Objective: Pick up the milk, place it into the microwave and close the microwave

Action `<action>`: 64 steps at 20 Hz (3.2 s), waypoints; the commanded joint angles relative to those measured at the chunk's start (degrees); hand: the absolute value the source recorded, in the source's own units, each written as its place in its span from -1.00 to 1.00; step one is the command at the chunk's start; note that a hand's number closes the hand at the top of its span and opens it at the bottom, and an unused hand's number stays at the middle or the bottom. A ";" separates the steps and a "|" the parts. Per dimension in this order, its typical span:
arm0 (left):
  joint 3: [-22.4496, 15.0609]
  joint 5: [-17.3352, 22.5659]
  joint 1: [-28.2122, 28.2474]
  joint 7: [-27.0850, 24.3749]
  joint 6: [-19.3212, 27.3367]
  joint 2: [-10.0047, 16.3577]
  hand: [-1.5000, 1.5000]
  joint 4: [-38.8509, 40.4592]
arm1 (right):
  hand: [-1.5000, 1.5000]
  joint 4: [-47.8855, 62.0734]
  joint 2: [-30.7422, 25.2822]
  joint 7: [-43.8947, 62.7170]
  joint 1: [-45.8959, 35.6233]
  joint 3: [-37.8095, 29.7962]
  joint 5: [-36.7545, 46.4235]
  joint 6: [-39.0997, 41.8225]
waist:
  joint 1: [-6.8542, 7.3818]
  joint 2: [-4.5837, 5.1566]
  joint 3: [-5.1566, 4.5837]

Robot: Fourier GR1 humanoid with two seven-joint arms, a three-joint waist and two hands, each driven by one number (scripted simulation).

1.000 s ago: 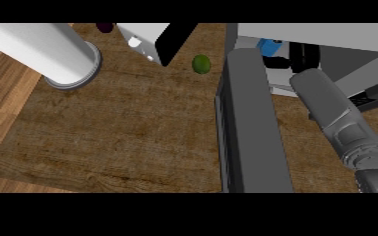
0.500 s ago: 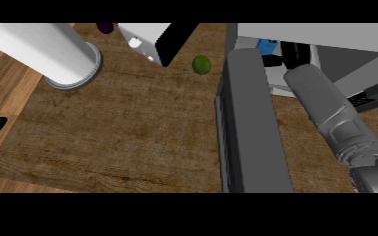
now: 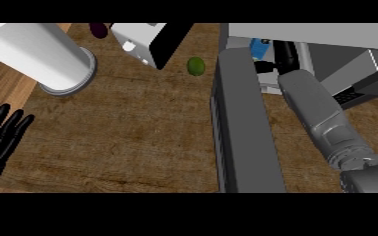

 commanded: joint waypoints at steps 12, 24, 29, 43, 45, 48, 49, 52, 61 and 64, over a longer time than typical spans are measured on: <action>-9.91 -3.53 -2.44 1.83 0.49 -4.65 1.00 0.30 | -1.00 0.78 0.22 -7.42 8.33 -6.70 -7.82 26.22 | -4.06 -1.89 -0.16; -24.28 -10.11 -2.93 2.84 9.45 -5.14 1.00 1.69 | -1.00 -5.77 2.59 -11.85 19.99 -4.68 -8.59 33.24 | -6.36 -3.13 -0.33; -29.63 -10.77 -4.80 9.62 10.93 -5.15 1.00 -4.70 | -1.00 -9.36 -0.92 -13.56 27.28 -3.97 -9.34 38.61 | -7.06 -3.43 -0.34; -47.10 -26.21 -15.88 -2.27 21.42 -5.15 1.00 17.82 | -1.00 -32.05 -1.91 -12.23 50.34 -0.03 -13.69 43.82 | -8.00 -3.50 -0.43; -51.04 -28.81 -18.41 -6.84 24.71 -5.15 1.00 27.34 | -1.00 -35.42 -3.28 -11.15 50.51 0.24 -14.21 43.70 | -9.14 -3.42 -0.50; -53.09 -31.82 -21.48 -11.86 29.33 -5.15 1.00 37.19 | -1.00 -40.81 -4.08 -10.73 54.03 1.73 -14.80 44.74 | -9.03 -3.28 -0.50; -53.49 -29.53 -23.79 -10.09 29.73 -5.15 1.00 37.56 | -1.00 -43.56 -5.72 -11.27 56.39 2.01 -15.25 46.30 | -8.96 -3.31 -0.48; -56.15 -32.58 -24.06 -16.61 34.57 -5.15 1.00 45.29 | -1.00 -48.15 -9.27 -8.27 56.76 1.75 -17.56 49.20 | -8.81 -3.19 -0.49; -66.74 -18.69 -31.84 -28.03 52.89 -5.14 1.00 57.12 | -1.00 -63.32 -8.74 -1.13 60.95 4.85 -26.89 54.80 | -11.75 -2.85 -0.67; -69.96 -14.08 -35.00 -28.57 56.24 -5.14 1.00 61.57 | -1.00 -67.08 -10.23 -0.03 62.07 5.03 -28.67 54.87 | -13.11 -2.49 -0.68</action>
